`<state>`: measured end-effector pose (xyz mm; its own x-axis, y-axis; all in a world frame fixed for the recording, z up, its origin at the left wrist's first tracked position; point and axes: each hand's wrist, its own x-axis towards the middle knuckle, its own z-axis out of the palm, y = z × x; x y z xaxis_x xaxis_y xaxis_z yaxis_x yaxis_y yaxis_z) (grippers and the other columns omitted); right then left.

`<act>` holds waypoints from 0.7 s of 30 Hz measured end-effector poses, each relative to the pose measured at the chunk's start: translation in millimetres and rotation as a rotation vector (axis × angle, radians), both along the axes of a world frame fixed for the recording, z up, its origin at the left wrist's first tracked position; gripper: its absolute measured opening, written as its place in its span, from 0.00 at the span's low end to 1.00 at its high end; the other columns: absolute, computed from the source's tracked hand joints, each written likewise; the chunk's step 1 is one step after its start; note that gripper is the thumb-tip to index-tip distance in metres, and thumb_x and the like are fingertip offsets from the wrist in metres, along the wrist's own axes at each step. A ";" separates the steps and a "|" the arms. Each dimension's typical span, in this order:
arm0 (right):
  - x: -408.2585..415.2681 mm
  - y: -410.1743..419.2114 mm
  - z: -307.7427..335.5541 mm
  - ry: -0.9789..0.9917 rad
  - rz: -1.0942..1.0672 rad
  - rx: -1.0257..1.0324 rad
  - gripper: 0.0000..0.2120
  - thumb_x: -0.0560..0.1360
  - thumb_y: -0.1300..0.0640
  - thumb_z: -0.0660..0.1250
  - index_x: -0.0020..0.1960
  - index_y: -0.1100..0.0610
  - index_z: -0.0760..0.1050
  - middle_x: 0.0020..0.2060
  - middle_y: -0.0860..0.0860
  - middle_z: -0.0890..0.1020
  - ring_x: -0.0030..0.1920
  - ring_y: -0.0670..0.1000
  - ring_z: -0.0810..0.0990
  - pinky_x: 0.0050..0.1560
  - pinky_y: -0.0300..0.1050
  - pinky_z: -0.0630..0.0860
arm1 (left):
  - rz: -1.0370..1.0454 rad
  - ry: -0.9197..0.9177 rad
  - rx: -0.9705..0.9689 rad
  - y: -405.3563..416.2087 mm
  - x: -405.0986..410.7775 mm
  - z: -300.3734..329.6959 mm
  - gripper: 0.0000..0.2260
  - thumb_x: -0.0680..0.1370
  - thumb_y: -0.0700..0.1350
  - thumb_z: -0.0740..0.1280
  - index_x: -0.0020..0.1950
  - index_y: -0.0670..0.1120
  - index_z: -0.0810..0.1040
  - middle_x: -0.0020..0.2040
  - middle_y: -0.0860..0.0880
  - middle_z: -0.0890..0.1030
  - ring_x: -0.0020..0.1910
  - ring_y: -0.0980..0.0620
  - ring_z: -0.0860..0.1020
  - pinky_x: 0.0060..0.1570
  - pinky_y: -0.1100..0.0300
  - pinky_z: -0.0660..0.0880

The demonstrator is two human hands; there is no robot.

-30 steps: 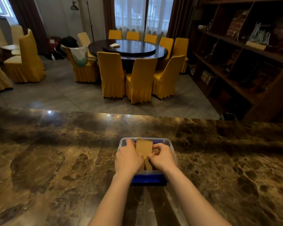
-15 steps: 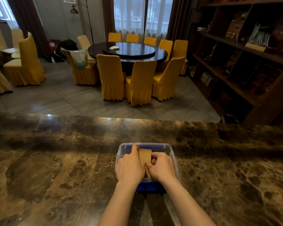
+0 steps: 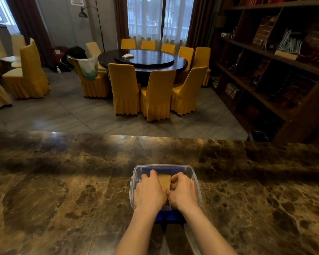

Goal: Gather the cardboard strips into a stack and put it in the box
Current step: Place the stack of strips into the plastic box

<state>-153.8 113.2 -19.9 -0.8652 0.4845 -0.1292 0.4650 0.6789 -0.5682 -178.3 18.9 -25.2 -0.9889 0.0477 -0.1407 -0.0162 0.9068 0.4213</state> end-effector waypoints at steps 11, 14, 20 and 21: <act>-0.3 1.2 3.2 0.056 -0.057 -0.067 0.22 0.70 0.62 0.75 0.58 0.51 0.69 0.50 0.50 0.81 0.52 0.51 0.81 0.48 0.44 0.79 | 0.041 -0.065 0.004 7.6 -10.4 0.2 0.32 0.74 0.58 0.74 0.73 0.48 0.68 0.68 0.42 0.78 0.66 0.39 0.78 0.61 0.46 0.78; 2.3 3.5 7.9 0.093 -0.047 -0.116 0.21 0.70 0.64 0.74 0.56 0.51 0.70 0.45 0.48 0.79 0.46 0.47 0.78 0.44 0.41 0.75 | 0.044 -0.093 0.041 2.4 -11.8 0.5 0.32 0.75 0.57 0.73 0.74 0.48 0.67 0.67 0.43 0.79 0.66 0.40 0.78 0.63 0.46 0.78; 18.2 16.0 22.3 0.289 0.126 0.094 0.19 0.73 0.68 0.69 0.58 0.49 0.74 0.55 0.46 0.78 0.54 0.45 0.78 0.53 0.39 0.80 | 0.107 -0.085 0.143 -6.8 -12.1 3.1 0.33 0.78 0.55 0.71 0.78 0.45 0.63 0.64 0.44 0.82 0.63 0.42 0.81 0.64 0.47 0.79; 20.4 18.5 24.0 0.286 0.173 0.168 0.19 0.74 0.66 0.68 0.60 0.50 0.75 0.57 0.46 0.77 0.57 0.46 0.78 0.56 0.39 0.79 | 0.108 -0.089 0.129 -7.0 -11.3 3.4 0.31 0.78 0.55 0.71 0.76 0.45 0.66 0.64 0.44 0.82 0.63 0.42 0.80 0.64 0.48 0.79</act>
